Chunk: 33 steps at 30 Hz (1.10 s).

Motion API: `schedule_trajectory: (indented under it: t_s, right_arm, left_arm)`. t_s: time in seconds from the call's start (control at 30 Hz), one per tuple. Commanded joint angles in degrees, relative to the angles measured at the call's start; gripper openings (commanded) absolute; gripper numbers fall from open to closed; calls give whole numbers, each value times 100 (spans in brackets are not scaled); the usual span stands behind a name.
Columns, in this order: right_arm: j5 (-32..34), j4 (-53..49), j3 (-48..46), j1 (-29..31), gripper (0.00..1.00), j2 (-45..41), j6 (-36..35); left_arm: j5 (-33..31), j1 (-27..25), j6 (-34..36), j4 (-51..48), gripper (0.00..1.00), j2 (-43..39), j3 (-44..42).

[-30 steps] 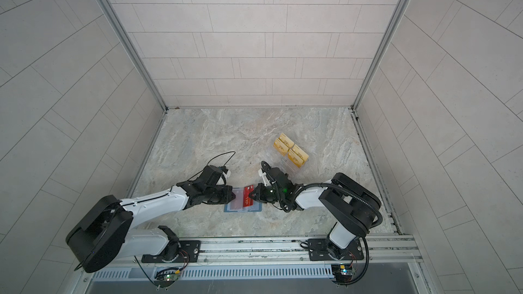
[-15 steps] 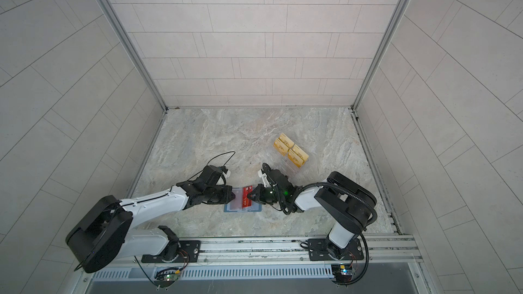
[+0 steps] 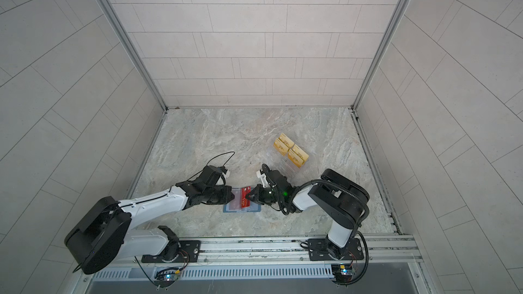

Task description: Put the credit cards into the card holder

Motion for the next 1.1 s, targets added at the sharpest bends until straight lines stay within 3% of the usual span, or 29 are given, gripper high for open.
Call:
schedule_trajectory:
  t_s: [0.0,0.57,0.73,0.93,1.07]
  right_arm:
    - [-55,304,-109,54,0,103,172]
    - [-136,-123,13,195,0,91,97]
    - [26,-497,68,229,30,-107,43]
    - [436,-2105,374,284,43,-691,-479]
    - [527,-2891,656,291,46,-848,-777]
  left_arm:
    - [-117,-23,67,-268,0,-54,2]
    - [-108,-22,-3,-187,3,-89,-21]
    - [-116,-22,-38,-189,4,-159,-61]
    - [33,-22,-329,-130,11,-274,-54]
    - [148,-16,-543,-228,26,-501,38]
